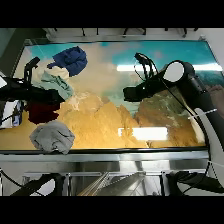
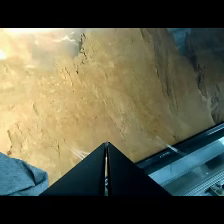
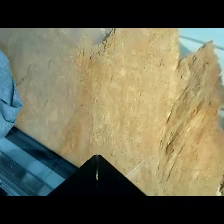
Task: Fold the shirts.
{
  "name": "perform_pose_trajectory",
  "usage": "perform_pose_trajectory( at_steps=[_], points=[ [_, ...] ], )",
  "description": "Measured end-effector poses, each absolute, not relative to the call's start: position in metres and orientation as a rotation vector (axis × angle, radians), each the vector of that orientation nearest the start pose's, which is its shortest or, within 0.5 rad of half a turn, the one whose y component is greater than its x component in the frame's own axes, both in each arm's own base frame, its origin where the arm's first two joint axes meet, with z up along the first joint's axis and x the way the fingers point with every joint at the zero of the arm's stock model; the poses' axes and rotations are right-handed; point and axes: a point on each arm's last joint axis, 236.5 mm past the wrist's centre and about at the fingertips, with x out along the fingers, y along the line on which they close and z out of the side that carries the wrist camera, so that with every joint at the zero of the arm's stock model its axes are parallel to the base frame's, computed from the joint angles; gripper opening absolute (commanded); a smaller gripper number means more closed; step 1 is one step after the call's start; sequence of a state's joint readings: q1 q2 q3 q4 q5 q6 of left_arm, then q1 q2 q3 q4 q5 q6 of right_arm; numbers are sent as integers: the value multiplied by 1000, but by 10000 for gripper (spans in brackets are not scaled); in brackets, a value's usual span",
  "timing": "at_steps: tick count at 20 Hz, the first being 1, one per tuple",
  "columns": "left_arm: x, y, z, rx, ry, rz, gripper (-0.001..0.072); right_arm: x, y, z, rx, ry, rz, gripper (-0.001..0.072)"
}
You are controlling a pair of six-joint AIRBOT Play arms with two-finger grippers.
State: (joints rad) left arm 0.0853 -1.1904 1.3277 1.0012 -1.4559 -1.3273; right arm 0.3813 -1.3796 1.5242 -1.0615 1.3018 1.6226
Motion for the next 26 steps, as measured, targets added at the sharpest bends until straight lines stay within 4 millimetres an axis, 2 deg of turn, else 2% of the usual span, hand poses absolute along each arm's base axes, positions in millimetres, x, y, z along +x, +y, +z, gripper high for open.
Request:
perform_pose_trajectory(
  at_steps=[6, 10, 11, 12, 13, 16, 19, 23, 25, 26],
  points=[
    [361, -58, 132, -315, 1117, -407, 12, 358, 263, 118, 228, 1227, 658, 25],
    [351, -3, 113, -261, 1187, -225, 13, 359, 264, 117, 228, 1231, 657, 25],
    [346, 14, 107, -251, 1211, -162, 46, 359, 264, 117, 228, 1231, 657, 25],
    [341, 30, 100, -245, 1234, -99, 376, 359, 264, 116, 228, 1232, 657, 26],
    [335, 42, 94, -246, 1253, -51, 594, 359, 264, 116, 228, 1232, 657, 25],
    [313, 66, 60, -298, 1350, 54, 612, 359, 264, 116, 229, 1232, 657, 25],
    [281, 72, 13, -370, 1513, 103, 612, 359, 265, 117, 235, 1230, 661, 25],
    [257, 71, -42, -450, 1642, 128, 611, 363, 270, 120, 260, 1212, 670, 25],
    [251, 61, -65, -507, 1681, 113, 611, 363, 272, 121, 269, 1211, 677, 25],
    [249, 55, -75, -542, 1694, 101, 585, 363, 273, 121, 271, 1208, 678, 25]
  ],
)
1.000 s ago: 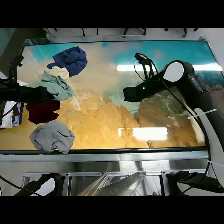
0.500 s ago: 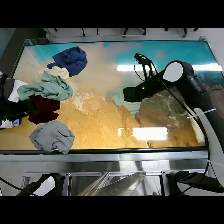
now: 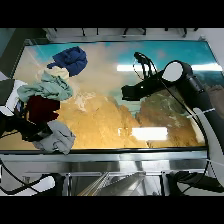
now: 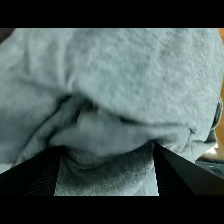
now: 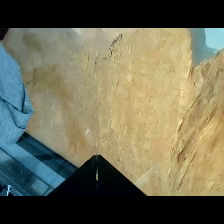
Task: Fold the shirts.
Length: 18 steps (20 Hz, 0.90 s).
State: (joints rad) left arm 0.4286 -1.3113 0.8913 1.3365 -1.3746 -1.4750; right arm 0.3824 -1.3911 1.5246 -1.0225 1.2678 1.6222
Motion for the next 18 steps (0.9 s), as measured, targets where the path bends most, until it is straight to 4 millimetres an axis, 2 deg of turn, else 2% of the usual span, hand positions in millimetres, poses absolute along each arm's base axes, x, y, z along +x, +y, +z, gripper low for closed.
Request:
perform_pose_trajectory(
  at_steps=[1, 2, 4, 5, 7, 9, 11, 14, 16, 18],
  points=[
    [248, 47, -84, -578, 1703, 81, 340, 363, 274, 122, 275, 1208, 681, 25],
    [248, 40, -90, -609, 1699, 61, 18, 363, 274, 122, 277, 1208, 682, 26],
    [259, 18, -90, -677, 1642, -33, 11, 363, 275, 123, 280, 1208, 684, 26],
    [269, 4, -82, -712, 1587, -91, 11, 363, 275, 123, 281, 1208, 685, 26],
    [291, -22, -56, -760, 1465, -196, 11, 360, 273, 122, 272, 1217, 691, 26],
    [311, -58, -21, -773, 1346, -309, 11, 359, 264, 122, 259, 1229, 690, 25],
    [321, -103, 9, -745, 1260, -411, 11, 363, 246, 126, 265, 1225, 668, 25],
    [324, -183, 34, -697, 1180, -527, 12, 372, 204, 134, 268, 1207, 590, 25],
    [317, -237, 32, -686, 1177, -575, 12, 373, 169, 133, 246, 1217, 515, 26],
    [298, -286, 16, -665, 1224, -614, 12, 367, 140, 127, 220, 1254, 445, 26]
  ],
)
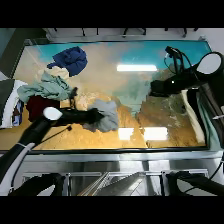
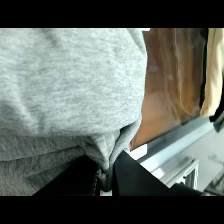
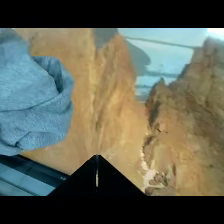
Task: Fold the shirts.
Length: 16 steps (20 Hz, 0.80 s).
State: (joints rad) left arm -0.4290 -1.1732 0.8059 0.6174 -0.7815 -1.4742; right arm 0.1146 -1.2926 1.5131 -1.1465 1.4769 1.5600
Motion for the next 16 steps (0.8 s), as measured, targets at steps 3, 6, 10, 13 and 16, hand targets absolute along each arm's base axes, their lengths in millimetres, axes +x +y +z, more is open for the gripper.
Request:
perform_pose_trajectory(
  at_steps=[3, 6, 10, 13, 16],
  points=[
    [266, -345, -5, -601, 1303, -688, 35, 357, 115, 116, 201, 1303, 383, 25],
    [250, -383, -7, -543, 1348, -771, 620, 350, 105, 100, 200, 1347, 351, 26],
    [240, -375, 1, -410, 1463, -884, 593, 341, 99, 70, 207, 1432, 327, 468],
    [245, -308, 4, -282, 1513, -853, 593, 332, 97, 48, 211, 1499, 318, 518],
    [269, -230, 1, -335, 1490, -692, 594, 327, 104, 37, 242, 1528, 337, 512]
  ],
)
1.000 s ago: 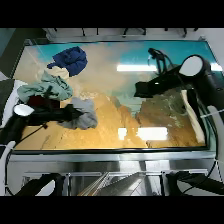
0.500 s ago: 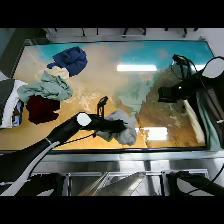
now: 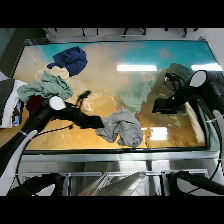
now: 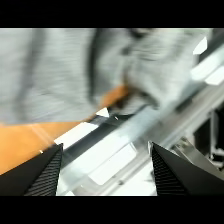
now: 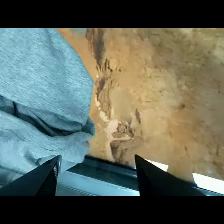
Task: Fold the shirts.
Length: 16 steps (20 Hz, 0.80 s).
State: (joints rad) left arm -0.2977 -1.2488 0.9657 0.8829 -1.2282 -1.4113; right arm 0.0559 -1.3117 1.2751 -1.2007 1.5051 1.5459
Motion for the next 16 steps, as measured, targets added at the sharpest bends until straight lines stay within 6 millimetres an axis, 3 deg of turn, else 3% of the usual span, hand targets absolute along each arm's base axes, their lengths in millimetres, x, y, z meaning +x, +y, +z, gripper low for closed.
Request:
perform_pose_trajectory(
  at_steps=[3, 6, 11, 16],
  points=[
    [283, -186, -14, -475, 1464, -600, 594, 325, 123, 36, 306, 1525, 394, 363],
    [291, -170, -45, -553, 1486, -577, 594, 325, 145, 41, 357, 1508, 455, 366],
    [311, -180, -91, -524, 1528, -616, 593, 319, 172, 51, 389, 1495, 531, 365],
    [324, -214, -103, -464, 1540, -717, 581, 314, 183, 55, 393, 1494, 555, 365]
  ],
)
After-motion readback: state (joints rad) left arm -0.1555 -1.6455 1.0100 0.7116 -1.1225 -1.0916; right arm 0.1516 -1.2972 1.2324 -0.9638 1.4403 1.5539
